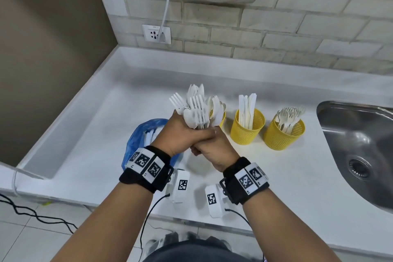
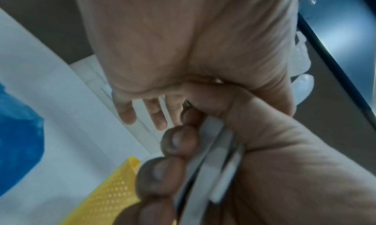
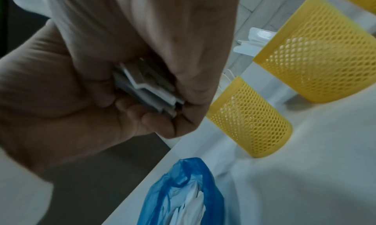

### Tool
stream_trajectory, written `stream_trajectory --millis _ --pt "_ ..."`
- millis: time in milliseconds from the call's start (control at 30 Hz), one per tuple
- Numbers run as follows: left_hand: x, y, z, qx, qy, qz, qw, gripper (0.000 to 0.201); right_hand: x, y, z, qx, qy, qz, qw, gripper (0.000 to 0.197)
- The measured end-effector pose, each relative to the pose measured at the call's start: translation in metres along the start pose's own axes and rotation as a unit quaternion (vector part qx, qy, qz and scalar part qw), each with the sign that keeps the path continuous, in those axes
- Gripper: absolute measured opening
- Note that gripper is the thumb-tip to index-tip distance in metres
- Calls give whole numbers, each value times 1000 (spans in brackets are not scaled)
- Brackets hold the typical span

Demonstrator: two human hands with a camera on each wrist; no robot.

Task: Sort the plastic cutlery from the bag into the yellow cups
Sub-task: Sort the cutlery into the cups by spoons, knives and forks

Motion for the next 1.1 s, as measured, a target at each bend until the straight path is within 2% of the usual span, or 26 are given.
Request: stream_trajectory --millis 33,100,133,200,267,300,367,467,500,567,633,733,800,867,933,1033,1100 --pt "1 0 3 0 -3 -2 1000 40 0 -1 -1 17 21 -15 1000 9" --pt "3 -2 10 22 -9 4 1000 39 -1 -4 -2 58 46 -39 997 27" --pt "3 -2 15 38 3 12 999 45 -3 -6 -2 76 55 -50 994 30" --pt "5 -1 26 69 57 40 995 68 -4 -6 -5 107 89 -76 987 27" --pt "7 -3 37 99 85 57 990 81 -2 -6 -12 125 118 -63 983 25" --pt "8 -5 41 117 86 54 988 76 -2 -5 -16 129 120 -40 984 29" --pt "11 -9 43 148 96 40 983 52 0 -4 -23 98 104 -25 989 36" --pt "15 -13 40 133 155 32 978 17 2 -2 -30 53 11 13 998 48" --pt "17 -13 38 113 171 41 978 14 2 -1 -32 42 -42 36 998 50" --pt "21 -12 37 75 183 61 978 18 1 4 -39 -1 -134 66 989 41" --pt "22 -13 39 51 193 65 978 19 -6 10 -47 -52 -225 95 968 33" --pt "24 -14 42 47 204 67 976 20 -6 17 -62 -94 -376 118 914 44" --pt "27 -14 44 48 193 80 977 25 -7 18 -69 -82 -423 134 893 42" --pt "30 -13 48 41 172 89 980 26 -9 17 -73 -52 -436 162 884 43" --pt "25 -14 58 29 149 77 985 22 -16 13 -74 -17 -430 165 887 39" --pt "17 -15 75 57 130 64 988 35 -23 8 -72 24 -399 169 901 37" --pt "13 -14 85 66 121 66 988 36 -20 6 -74 54 -396 165 902 38"
Point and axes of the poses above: each hand's wrist, its own y-axis away from the middle knuckle, its own z-axis out of the palm, x = y × z, the point moved 1 cm from there along -y, towards the middle knuckle, and after that the axes turned 6 degrees about -z, right-handed, at the moved point
